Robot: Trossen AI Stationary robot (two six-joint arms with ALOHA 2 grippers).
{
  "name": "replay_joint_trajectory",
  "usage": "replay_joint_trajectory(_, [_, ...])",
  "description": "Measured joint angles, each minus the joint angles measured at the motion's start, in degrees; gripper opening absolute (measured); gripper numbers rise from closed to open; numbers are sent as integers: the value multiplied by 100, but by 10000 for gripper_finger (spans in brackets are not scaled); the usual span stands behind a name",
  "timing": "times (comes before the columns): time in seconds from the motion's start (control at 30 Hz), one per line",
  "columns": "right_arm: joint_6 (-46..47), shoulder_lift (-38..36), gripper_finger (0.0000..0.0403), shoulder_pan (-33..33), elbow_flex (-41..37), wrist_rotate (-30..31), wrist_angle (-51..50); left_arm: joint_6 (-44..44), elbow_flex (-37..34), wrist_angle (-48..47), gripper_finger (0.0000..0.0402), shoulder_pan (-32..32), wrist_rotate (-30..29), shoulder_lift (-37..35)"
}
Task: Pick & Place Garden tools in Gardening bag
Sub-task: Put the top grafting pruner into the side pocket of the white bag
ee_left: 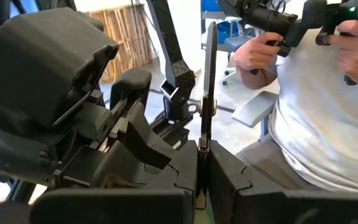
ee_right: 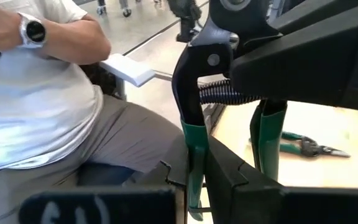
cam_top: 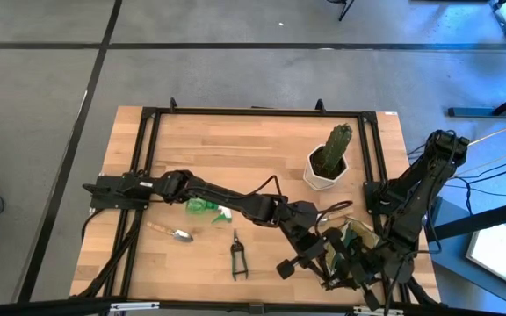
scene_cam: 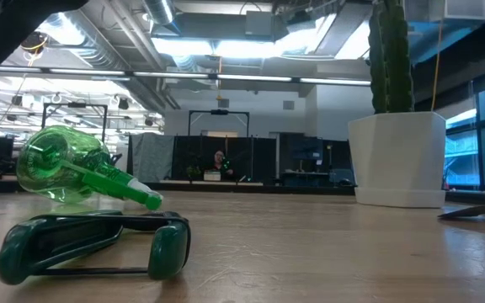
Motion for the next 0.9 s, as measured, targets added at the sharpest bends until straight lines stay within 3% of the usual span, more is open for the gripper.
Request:
replay_joint_trajectory(0.13, [10,-7,38,-16,20,215,95,-58,-1,-276,12,20,70,-170])
replay_joint_trajectory(0.3, [436,-7,135,-9,17,710,239,116,-4,-736,9,-118,-347,-464])
replay_joint_trajectory(0.4, [424,-2,194,34,-2,754,321,384,4,-1228,9,-203,-907,-637])
replay_joint_trajectory(0.53, [275,-2,247,77,0,730,635,206,0,-1300,9,-200,-1056,-597])
replay_joint_trajectory(0.7, [4,-48,276,115,2,683,592,136,-48,-1395,9,-160,-1194,-599])
replay_joint_trajectory(0.9, [967,-610,278,272,2,388,-232,116,-119,-1270,9,-223,-1447,-593])
